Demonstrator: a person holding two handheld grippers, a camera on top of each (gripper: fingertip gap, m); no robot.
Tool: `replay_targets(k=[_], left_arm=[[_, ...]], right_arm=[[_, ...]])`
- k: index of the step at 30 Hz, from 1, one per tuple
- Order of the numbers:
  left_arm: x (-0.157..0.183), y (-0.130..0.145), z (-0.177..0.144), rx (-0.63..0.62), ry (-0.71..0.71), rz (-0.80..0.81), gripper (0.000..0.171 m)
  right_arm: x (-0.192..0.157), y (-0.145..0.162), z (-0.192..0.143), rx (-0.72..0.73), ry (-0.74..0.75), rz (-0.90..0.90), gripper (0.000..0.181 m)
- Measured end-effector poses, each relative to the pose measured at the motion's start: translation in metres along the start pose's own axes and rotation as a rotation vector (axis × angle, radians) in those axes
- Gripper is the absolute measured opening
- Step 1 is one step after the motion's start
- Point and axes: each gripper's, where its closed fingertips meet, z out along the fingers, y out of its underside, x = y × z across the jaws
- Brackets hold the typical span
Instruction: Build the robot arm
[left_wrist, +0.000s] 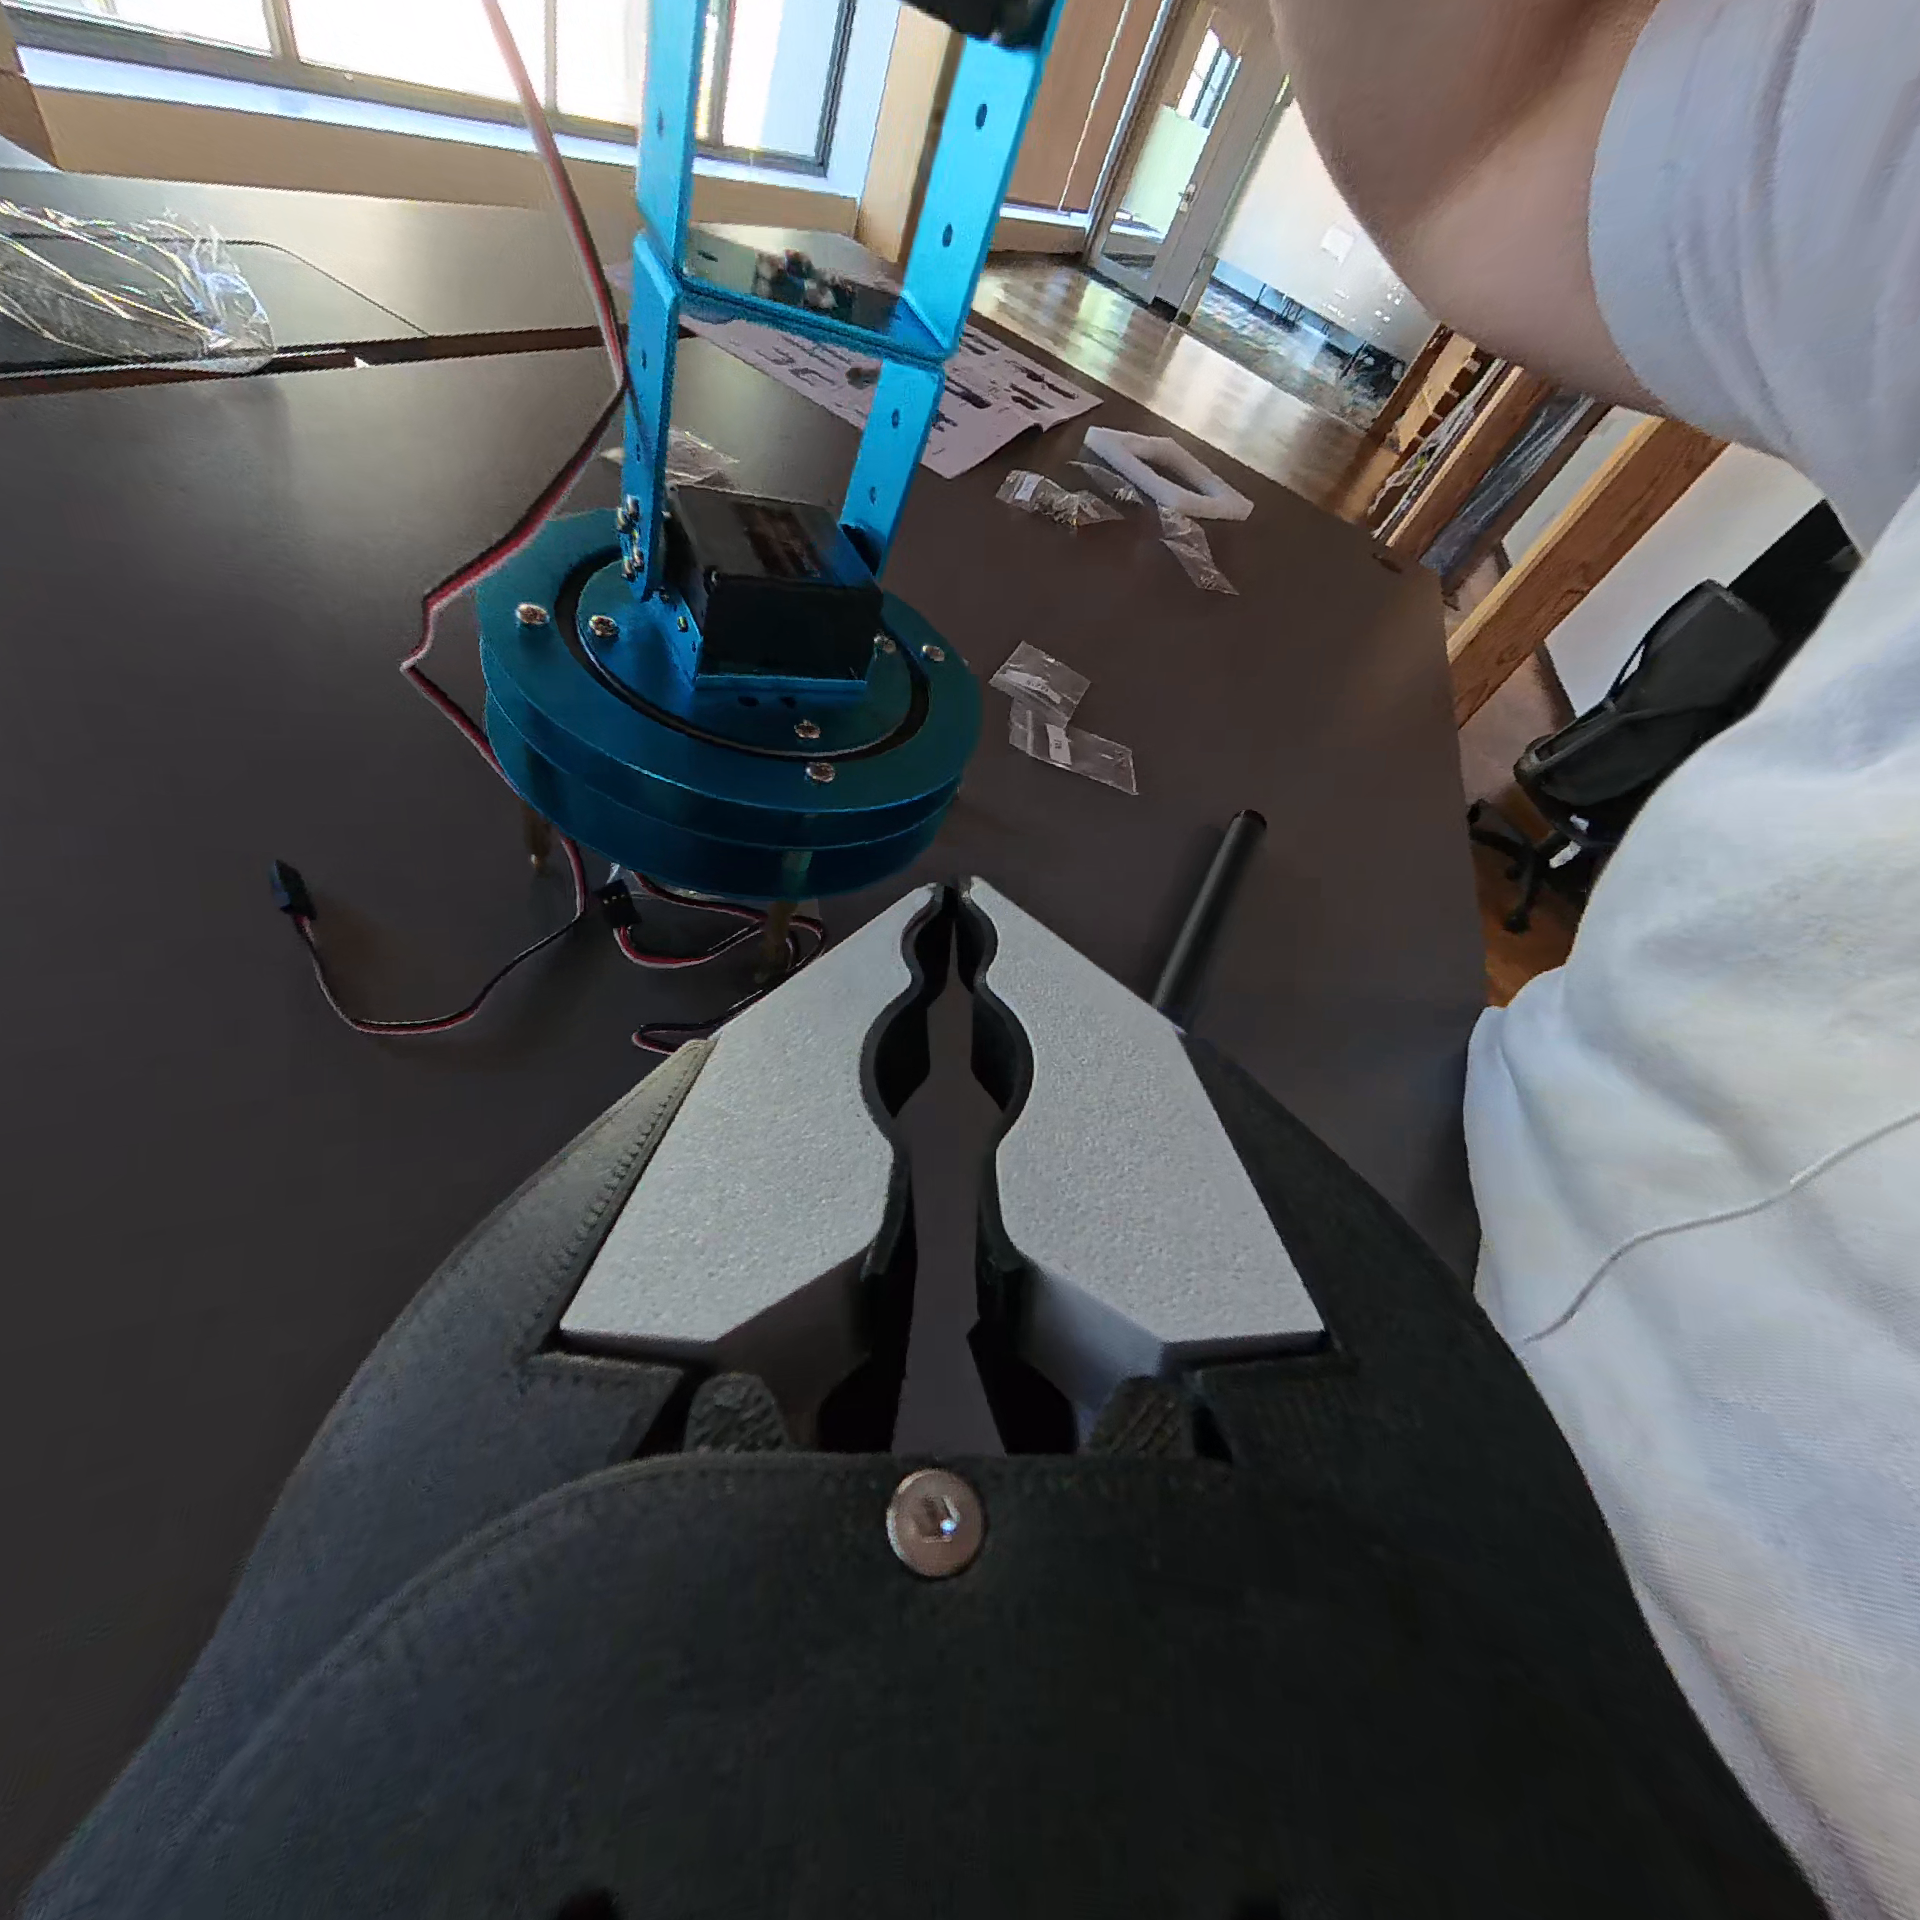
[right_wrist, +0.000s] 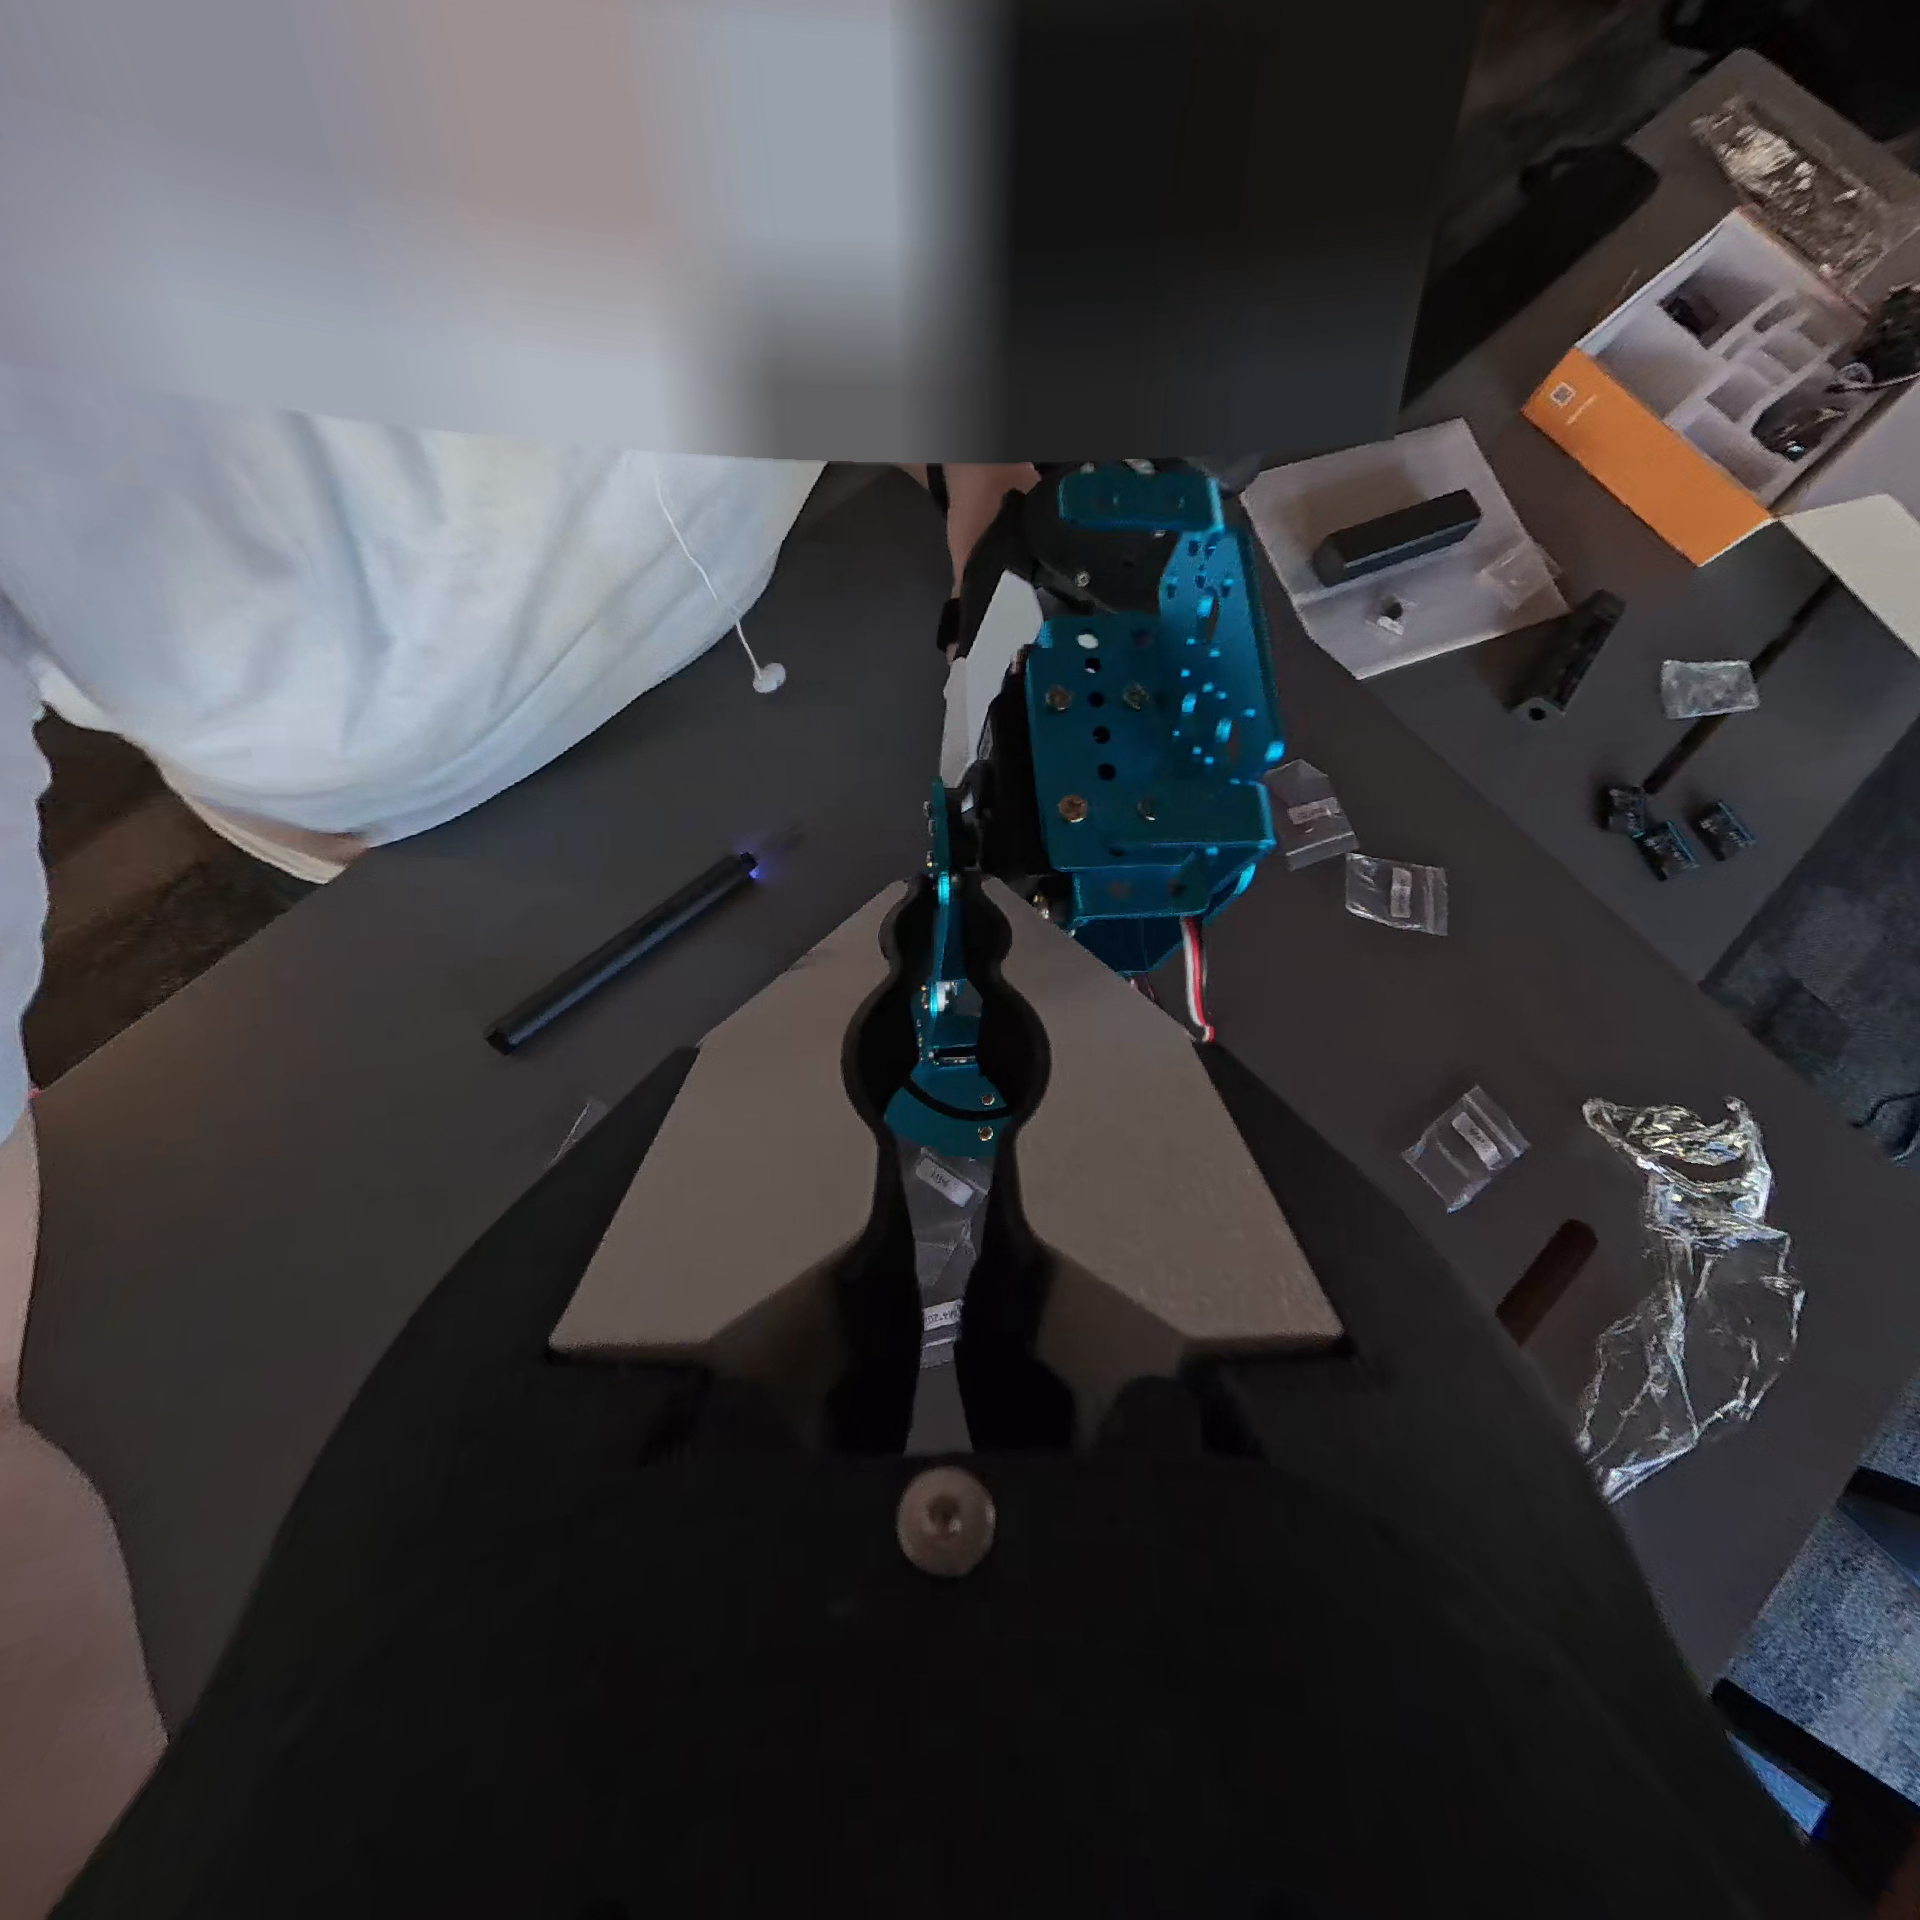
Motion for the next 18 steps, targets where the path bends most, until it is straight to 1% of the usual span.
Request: replay_targets(k=[2,4,5,6,8,10,11,13,14,15,16,17,18], left_arm=[[0.004,-0.003,-0.002,0.017,0.019,-0.010,0.000],[0.010,-0.008,-0.003,0.039,0.048,-0.012,0.000],[0.012,-0.010,-0.004,0.049,0.052,-0.003,0.000],[0.011,-0.011,-0.004,0.052,0.046,0.013,0.000],[0.005,-0.008,-0.004,0.039,0.011,0.067,0.000],[-0.002,-0.005,-0.004,0.024,-0.034,0.132,0.000],[-0.003,-0.006,-0.004,0.026,-0.047,0.158,0.000],[-0.001,-0.010,-0.004,0.048,-0.050,0.172,0.000],[0.002,-0.013,-0.004,0.061,-0.048,0.156,0.001],[0.008,-0.016,-0.004,0.067,-0.044,0.140,0.003],[0.014,-0.017,-0.004,0.062,-0.046,0.135,0.003],[0.020,-0.015,-0.002,0.046,-0.066,0.141,0.004],[0.024,-0.012,0.002,0.019,-0.100,0.151,0.007]], right_arm=[[0.000,-0.001,0.000,-0.005,-0.002,0.033,0.006],[-0.002,0.000,-0.001,-0.002,-0.032,0.168,0.006],[-0.003,0.001,-0.002,0.007,-0.019,0.203,0.006],[-0.002,0.000,-0.004,0.026,0.024,0.207,0.007],[-0.004,-0.013,-0.018,0.167,0.171,0.181,0.011],[-0.018,-0.022,-0.038,0.365,0.375,0.173,0.010],[-0.030,-0.018,-0.046,0.447,0.498,0.187,0.010],[-0.066,0.005,-0.048,0.568,0.718,0.245,0.013],[-0.085,0.026,-0.042,0.581,0.826,0.312,0.016],[-0.106,0.053,-0.030,0.539,0.916,0.417,0.023],[-0.131,0.081,-0.013,0.479,0.970,0.529,0.026],[-0.157,0.106,0.005,0.431,1.006,0.638,0.026],[-0.184,0.123,0.022,0.418,1.017,0.738,0.026]])
